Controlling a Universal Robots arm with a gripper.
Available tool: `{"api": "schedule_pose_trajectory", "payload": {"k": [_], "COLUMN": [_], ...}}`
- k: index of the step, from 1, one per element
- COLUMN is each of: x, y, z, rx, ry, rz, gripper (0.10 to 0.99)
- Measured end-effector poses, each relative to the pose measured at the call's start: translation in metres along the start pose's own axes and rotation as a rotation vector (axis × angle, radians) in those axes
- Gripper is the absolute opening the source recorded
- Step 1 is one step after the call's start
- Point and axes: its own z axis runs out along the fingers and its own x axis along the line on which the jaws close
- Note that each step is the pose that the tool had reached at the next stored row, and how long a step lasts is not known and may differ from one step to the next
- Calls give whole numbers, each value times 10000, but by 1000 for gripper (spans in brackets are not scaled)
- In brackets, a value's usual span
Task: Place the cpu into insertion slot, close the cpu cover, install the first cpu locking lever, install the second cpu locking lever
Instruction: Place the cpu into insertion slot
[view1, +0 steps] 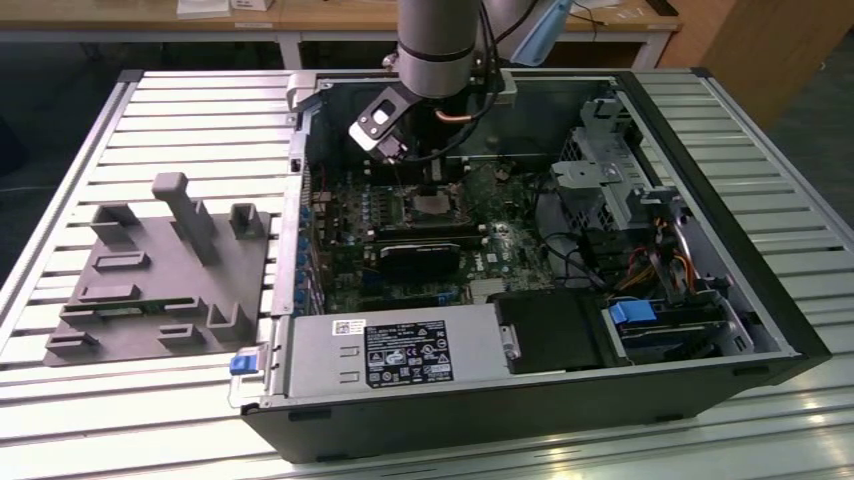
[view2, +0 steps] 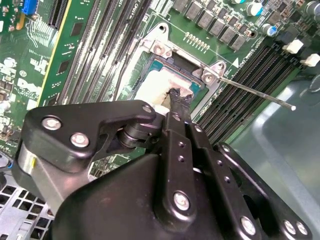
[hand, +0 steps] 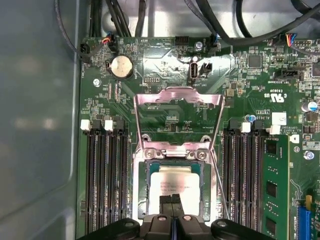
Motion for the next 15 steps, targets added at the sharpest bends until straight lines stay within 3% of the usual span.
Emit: {"api": "schedule_pose_trajectory", "payload": {"k": [4,11,15], "x": [0,1,2], "y": [2,86,89], "z": [1,3,3], "rx": [0,0,-1], "ry": [1,1,-2], "rz": [1,0,0], "gripper": [106,106,106]}}
